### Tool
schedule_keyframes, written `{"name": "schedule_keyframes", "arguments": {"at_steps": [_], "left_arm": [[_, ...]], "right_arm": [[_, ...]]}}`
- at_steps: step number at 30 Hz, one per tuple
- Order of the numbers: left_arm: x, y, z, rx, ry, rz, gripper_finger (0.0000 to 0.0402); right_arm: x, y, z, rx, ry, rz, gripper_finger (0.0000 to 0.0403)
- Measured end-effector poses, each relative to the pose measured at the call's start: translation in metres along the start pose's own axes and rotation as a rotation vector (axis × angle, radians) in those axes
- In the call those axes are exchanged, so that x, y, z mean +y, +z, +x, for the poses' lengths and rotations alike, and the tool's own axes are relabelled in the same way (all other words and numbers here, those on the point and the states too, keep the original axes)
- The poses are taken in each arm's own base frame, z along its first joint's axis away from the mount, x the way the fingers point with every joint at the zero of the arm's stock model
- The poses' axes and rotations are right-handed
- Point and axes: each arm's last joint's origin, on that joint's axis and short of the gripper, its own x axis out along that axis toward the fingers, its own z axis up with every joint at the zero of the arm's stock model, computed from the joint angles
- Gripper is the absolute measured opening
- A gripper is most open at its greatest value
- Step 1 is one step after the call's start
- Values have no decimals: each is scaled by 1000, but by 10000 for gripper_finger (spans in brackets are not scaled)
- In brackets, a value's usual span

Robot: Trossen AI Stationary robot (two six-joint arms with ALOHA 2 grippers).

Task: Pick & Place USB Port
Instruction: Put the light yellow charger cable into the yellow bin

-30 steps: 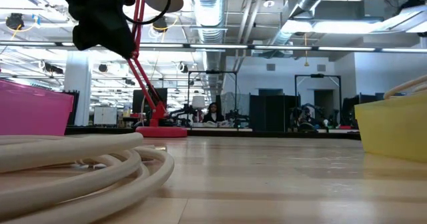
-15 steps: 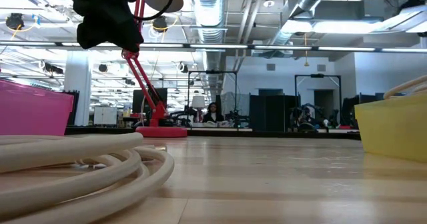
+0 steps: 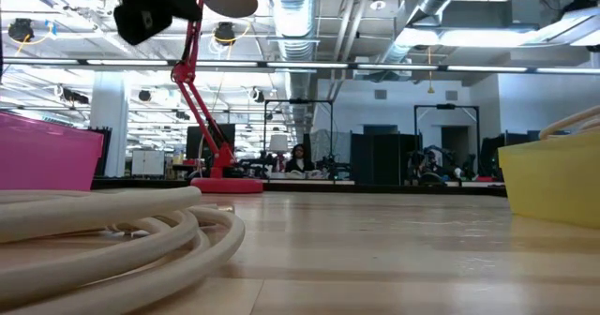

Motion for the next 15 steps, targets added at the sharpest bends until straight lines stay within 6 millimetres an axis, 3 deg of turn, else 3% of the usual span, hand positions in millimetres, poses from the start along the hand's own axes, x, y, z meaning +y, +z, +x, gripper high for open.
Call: {"name": "schedule_keyframes", "arguments": {"at_steps": [6,15], "left_arm": [[-17,5,-12,-33,-54,74,4],[-39,-4,-27,1,-94,156,3]], "right_arm": [[-6,-1,0,2,-71,-13,81],[-10,-6,2,40,-109,4,70]]}}
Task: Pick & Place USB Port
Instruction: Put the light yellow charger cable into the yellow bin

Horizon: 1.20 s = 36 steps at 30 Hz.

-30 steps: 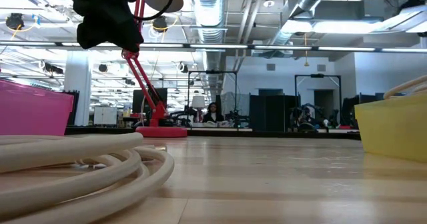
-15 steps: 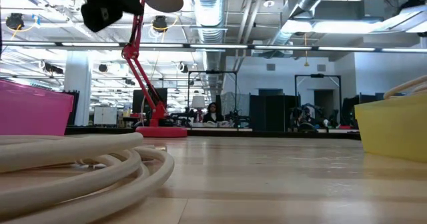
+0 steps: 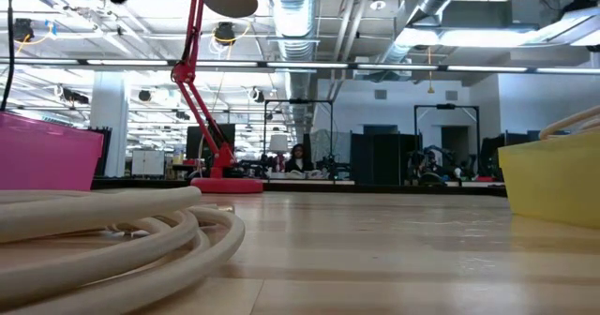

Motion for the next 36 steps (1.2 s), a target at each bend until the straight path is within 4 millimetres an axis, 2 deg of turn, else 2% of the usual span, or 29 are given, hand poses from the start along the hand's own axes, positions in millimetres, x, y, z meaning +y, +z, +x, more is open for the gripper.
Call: {"name": "schedule_keyframes", "arguments": {"at_steps": [5,11,20,26,30,36], "left_arm": [[-17,10,-2,30,-4,78,3],[-34,19,15,139,56,229,3],[-42,-7,54,371,61,355,3],[-45,-19,68,424,68,432,6],[-43,-18,71,427,76,426,28],[-45,-19,72,430,51,414,91]], "right_arm": [[-5,-9,9,27,-29,11,69],[-13,-24,22,68,-81,77,69],[-20,-36,31,97,-121,138,69],[-20,-37,32,99,-122,137,69],[-20,-37,31,98,-122,137,69],[-20,-37,31,99,-122,137,69]]}}
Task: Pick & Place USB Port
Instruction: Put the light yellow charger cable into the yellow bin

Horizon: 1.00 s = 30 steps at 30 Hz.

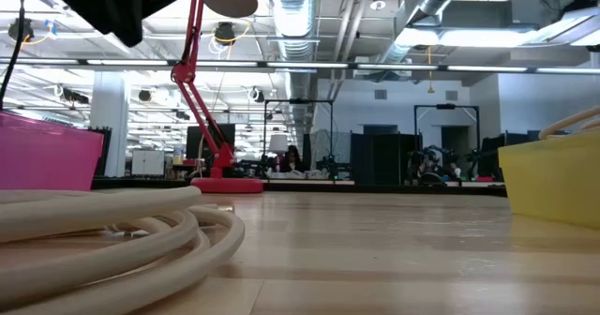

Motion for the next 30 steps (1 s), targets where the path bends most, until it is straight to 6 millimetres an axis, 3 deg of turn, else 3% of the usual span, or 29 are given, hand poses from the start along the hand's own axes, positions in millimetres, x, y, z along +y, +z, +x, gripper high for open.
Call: {"name": "schedule_keyframes", "arguments": {"at_steps": [5,11,22,30], "left_arm": [[-4,4,7,-36,-11,-19,144],[-12,3,33,-4,1,-8,181],[-20,-8,76,103,45,10,189],[-22,-9,83,112,20,-38,189]], "right_arm": [[0,0,0,0,0,0,69],[0,0,0,0,0,0,69],[0,0,0,0,0,0,69],[0,0,0,0,0,0,69]]}}
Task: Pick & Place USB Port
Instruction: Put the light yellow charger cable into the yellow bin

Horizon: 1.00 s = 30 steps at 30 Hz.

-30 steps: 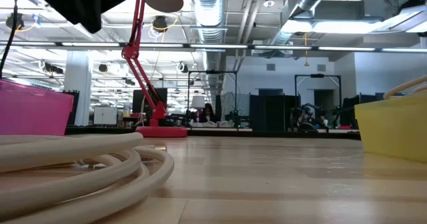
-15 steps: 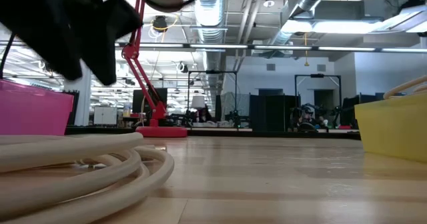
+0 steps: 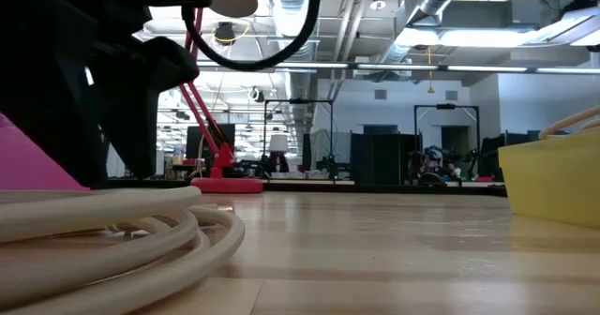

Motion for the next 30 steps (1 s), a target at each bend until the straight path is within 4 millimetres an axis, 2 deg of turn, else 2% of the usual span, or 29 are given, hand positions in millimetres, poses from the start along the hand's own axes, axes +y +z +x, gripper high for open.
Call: {"name": "schedule_keyframes", "arguments": {"at_steps": [5,11,14,17,24,27,30], "left_arm": [[-2,1,6,-38,-18,-20,189],[0,-12,29,-28,-49,-121,189],[1,-16,30,-26,-46,-144,186],[2,-18,30,-28,-41,-149,164],[6,-17,25,-50,-20,-160,59],[8,-16,22,-61,-20,-165,59],[14,-9,9,-110,-35,-190,59]], "right_arm": [[0,0,0,0,0,0,69],[0,0,0,0,1,0,69],[0,0,0,0,1,0,69],[0,0,0,0,0,0,69],[0,0,0,0,0,0,69],[0,0,0,0,0,-3,69],[0,0,0,0,0,-7,69]]}}
